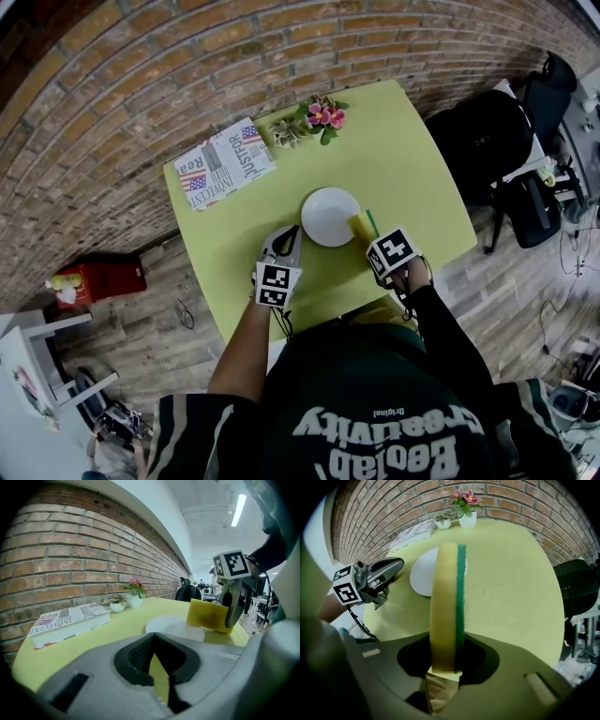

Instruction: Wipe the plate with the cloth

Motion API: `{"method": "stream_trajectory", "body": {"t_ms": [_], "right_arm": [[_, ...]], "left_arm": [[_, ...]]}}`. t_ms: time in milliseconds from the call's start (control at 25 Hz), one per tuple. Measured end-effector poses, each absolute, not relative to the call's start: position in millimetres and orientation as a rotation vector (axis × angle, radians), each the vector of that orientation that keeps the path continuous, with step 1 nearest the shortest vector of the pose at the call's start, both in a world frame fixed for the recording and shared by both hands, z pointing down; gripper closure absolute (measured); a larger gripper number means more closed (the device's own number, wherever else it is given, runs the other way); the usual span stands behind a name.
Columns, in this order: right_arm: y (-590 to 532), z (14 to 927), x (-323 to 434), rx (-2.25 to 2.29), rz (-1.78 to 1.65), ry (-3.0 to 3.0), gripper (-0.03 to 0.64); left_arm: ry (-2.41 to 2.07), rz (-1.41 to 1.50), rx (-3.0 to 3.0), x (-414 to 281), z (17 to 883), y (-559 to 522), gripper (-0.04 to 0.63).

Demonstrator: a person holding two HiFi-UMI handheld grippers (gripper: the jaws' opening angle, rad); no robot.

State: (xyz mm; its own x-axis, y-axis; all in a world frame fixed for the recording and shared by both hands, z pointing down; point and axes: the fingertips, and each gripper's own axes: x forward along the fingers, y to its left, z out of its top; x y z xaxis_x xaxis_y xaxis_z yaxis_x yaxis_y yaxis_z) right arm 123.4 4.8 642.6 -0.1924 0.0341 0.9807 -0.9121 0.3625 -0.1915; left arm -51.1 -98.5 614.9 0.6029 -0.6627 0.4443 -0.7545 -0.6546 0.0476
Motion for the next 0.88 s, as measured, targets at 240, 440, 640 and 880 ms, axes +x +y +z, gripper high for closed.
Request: {"method": "stream_trajectory", "body": {"t_ms": [240,440,640,880], "right_arm": [[1,643,132,0.845,1.048,-1.508,0.482],[-1,637,131,0.806,1.028,-1.547,0.480],[-15,616,98,0.738,1.039,-1.673,0.480],[-28,613,62,0.660,1.019,-1.741,0.479]], "left_arm": [[-1.205,0.608,2.579,-52,617,-101,0.594],[-1.238,0.644,2.543,-52,620,-101,0.594],[-1.315,0.651,2.475,-57,621,-104,0.595],[-1.375,0.569,2.399,-65,623,-106,0.597]]}}
